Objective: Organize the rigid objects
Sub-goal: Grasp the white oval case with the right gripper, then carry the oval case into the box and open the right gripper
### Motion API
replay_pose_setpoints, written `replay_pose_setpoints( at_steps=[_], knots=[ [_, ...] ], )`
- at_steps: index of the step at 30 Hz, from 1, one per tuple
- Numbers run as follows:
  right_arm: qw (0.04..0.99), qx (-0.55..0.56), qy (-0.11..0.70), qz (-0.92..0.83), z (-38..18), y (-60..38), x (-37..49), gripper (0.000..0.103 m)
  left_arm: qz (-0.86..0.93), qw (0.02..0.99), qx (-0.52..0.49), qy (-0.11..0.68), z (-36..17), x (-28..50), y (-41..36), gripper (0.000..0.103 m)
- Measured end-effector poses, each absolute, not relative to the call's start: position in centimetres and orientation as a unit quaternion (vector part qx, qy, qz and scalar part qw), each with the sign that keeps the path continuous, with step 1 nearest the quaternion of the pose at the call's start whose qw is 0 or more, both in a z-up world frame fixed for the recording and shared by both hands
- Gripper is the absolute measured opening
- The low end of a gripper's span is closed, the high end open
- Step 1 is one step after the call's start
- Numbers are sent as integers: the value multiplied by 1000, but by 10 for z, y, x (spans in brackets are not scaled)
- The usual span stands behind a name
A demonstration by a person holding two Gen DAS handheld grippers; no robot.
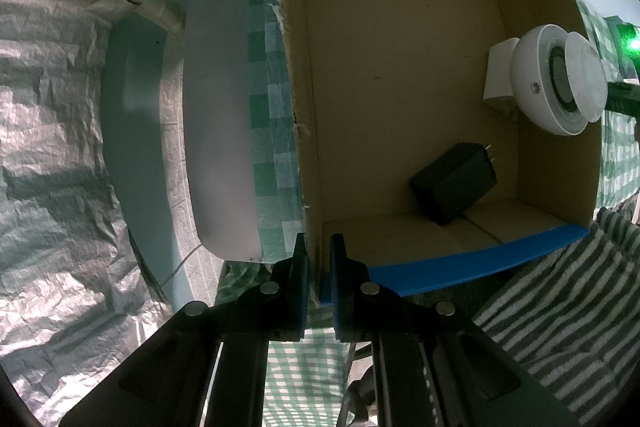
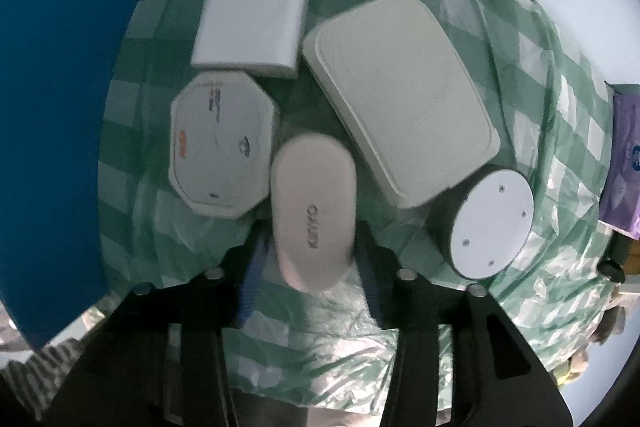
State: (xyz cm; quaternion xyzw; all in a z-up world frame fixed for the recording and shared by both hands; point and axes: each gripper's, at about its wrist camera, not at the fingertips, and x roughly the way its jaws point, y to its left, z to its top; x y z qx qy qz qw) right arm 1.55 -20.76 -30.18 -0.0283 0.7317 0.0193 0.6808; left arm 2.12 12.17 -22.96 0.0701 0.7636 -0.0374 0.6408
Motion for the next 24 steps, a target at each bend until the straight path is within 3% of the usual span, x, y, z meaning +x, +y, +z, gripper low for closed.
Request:
replay_pose_setpoints(
  at_steps=[4,6,17,24],
  knots=[
    [679,-51,733,17,-303,-196,25,49,-37,641,70,763,-230,21,122,8],
    [682,-54,730,9,-302,-195,27,37,-37,640,70,764,-230,21,122,8],
    [693,-21,720,20,-289,-221,-3,37,-39,641,70,764,-231,21,123,8],
    [707,0,705,48,-252,-200,-19,37,-39,641,70,763,-231,21,122,8]
  ],
)
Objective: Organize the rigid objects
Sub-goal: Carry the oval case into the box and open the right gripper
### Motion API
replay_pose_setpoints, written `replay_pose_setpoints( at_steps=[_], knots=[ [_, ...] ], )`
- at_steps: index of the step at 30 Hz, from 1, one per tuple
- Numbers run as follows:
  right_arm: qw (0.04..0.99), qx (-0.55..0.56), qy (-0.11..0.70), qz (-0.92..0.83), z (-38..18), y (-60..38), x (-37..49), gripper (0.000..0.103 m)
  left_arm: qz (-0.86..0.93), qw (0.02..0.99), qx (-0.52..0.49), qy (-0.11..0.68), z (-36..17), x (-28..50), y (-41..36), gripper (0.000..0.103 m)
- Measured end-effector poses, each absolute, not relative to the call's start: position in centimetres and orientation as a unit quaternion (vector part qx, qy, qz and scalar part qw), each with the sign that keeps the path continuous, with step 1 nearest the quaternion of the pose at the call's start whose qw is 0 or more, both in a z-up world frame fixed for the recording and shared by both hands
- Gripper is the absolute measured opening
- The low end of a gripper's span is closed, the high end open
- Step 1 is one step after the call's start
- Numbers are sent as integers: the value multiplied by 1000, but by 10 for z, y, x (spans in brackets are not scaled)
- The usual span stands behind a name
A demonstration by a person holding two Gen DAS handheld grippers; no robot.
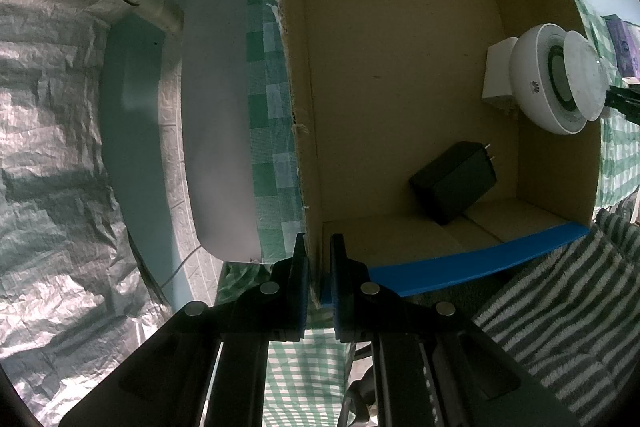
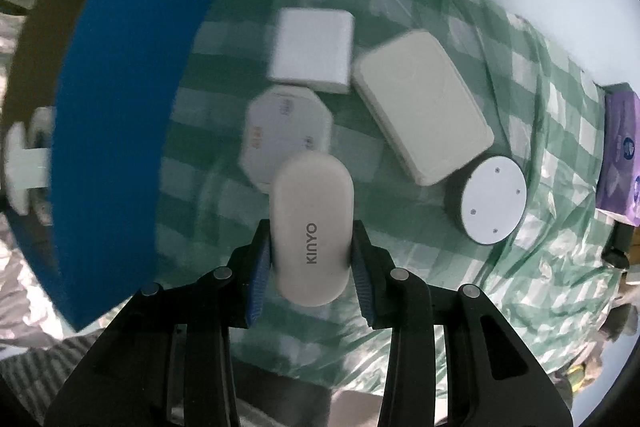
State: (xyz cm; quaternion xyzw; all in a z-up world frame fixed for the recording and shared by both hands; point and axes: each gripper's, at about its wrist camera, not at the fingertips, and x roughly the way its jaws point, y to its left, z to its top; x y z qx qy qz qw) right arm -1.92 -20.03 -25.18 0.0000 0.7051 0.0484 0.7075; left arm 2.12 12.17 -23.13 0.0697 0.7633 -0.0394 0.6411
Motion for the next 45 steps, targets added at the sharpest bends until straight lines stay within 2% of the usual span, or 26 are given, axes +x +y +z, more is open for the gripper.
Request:
replay_pose_setpoints(
  at_steps=[15,25,45],
  knots=[
    [738,-24,663,126,-172,-127,8,37,-42,643,73,761,-230,21,120,8],
    [744,-56,648,152,-170,-68,36,37,-43,644,72,761,-230,23,120,8],
    [737,-102,651,147,-189,-36,42,39,-43,644,70,761,-228,24,119,8]
  ],
)
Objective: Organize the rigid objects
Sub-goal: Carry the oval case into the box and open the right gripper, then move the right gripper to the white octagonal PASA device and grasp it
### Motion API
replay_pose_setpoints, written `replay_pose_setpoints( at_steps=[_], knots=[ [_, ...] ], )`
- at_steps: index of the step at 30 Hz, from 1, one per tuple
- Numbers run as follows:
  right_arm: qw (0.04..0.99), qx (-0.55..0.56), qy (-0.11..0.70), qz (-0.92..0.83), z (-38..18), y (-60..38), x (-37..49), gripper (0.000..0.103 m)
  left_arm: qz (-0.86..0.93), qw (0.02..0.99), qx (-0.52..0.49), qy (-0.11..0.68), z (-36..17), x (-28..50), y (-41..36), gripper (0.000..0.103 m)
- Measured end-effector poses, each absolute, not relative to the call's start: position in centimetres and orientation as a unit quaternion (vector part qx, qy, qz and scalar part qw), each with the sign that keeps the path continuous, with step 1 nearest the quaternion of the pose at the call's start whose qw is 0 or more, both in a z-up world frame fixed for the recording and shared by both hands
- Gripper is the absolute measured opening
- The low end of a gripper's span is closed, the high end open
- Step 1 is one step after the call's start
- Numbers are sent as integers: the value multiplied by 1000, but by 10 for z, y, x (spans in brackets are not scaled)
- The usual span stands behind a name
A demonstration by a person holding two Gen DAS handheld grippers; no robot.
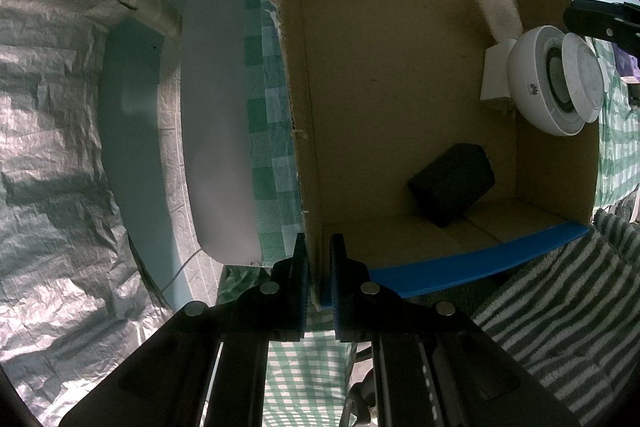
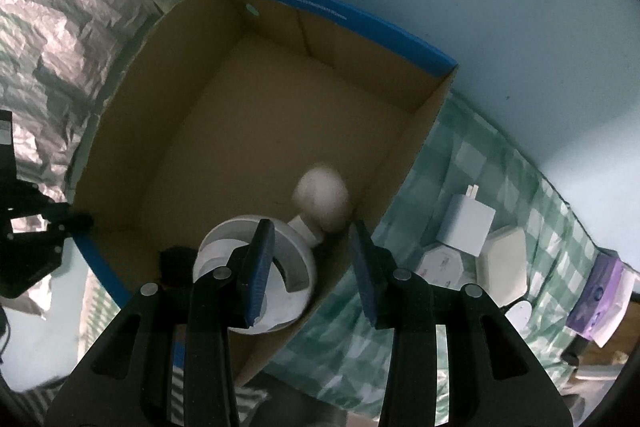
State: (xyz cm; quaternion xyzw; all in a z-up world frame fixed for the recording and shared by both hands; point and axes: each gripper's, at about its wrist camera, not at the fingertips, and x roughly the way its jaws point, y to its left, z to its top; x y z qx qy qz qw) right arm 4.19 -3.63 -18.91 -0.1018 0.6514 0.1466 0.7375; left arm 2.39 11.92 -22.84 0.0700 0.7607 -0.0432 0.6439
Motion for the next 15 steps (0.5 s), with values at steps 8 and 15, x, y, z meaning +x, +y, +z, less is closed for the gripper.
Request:
replay_pose_setpoints(
  at_steps=[8,15],
  knots=[
    [738,-102,651,146,-186,-38,39,40,-43,644,72,760,-228,24,119,8],
    [741,-104,649,140,-182,-42,36,49,-42,645,73,760,-229,23,120,8]
  ],
)
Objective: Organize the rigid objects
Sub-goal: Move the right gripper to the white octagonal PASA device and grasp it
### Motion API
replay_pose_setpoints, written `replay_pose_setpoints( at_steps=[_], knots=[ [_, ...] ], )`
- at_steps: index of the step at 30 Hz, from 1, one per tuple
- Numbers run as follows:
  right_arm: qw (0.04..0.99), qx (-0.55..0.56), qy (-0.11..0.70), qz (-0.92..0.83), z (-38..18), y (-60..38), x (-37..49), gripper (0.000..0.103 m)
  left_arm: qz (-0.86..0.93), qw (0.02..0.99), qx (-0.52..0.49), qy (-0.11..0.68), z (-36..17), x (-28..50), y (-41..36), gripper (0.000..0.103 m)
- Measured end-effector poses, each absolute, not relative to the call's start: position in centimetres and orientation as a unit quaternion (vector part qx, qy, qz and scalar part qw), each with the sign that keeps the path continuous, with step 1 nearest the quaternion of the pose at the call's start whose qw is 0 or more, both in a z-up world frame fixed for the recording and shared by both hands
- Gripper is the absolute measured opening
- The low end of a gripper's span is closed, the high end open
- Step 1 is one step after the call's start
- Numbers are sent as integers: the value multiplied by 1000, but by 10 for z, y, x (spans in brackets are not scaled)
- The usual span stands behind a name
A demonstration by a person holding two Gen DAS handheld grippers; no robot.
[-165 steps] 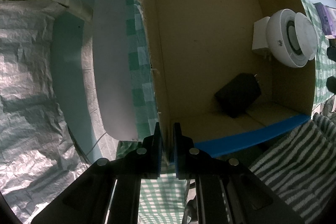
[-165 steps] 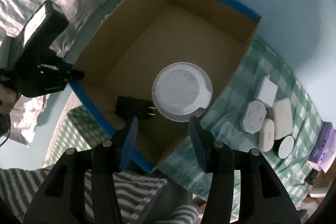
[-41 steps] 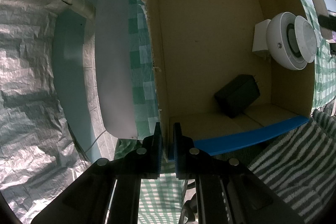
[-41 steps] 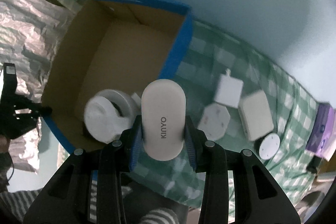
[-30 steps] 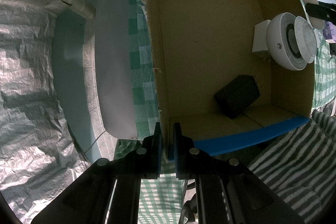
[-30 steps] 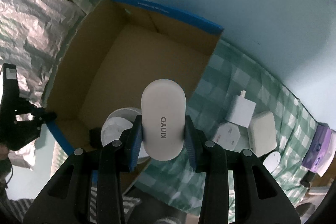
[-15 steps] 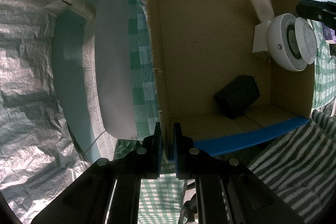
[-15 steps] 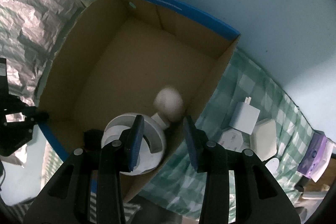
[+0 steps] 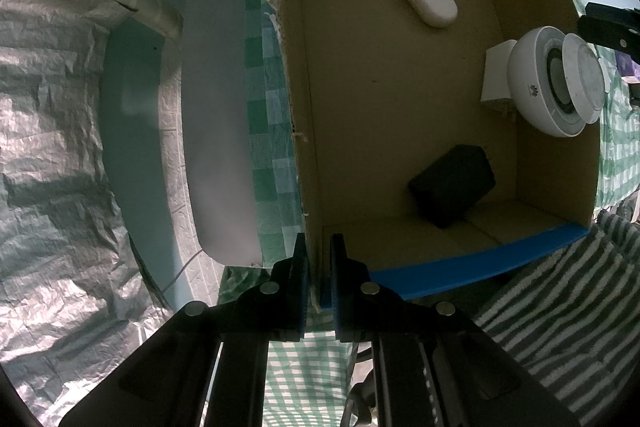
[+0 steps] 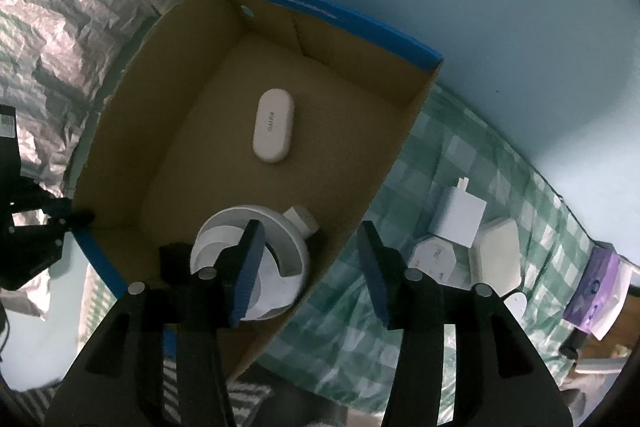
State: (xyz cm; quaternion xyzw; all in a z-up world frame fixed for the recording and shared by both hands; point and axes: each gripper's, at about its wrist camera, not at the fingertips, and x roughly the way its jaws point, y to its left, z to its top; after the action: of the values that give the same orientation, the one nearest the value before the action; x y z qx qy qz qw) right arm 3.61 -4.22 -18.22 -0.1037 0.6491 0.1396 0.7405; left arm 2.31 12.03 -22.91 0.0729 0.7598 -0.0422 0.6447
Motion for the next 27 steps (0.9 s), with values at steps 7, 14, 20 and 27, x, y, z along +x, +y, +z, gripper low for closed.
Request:
replay_pose_setpoints(
  at_steps=[7,14,20,27],
  knots=[
    [742,-101,649,134,-180,-50,34,51,-42,645,73,760,-229,23,121,8],
    [745,-93,647,129,-176,-63,31,57,-42,645,73,760,-229,24,122,8],
    [744,-78,655,107,-178,-87,34,58,-43,644,75,760,-230,24,122,8],
    [739,-60,668,73,-190,-121,38,58,-43,645,75,760,-229,24,122,8]
  ],
)
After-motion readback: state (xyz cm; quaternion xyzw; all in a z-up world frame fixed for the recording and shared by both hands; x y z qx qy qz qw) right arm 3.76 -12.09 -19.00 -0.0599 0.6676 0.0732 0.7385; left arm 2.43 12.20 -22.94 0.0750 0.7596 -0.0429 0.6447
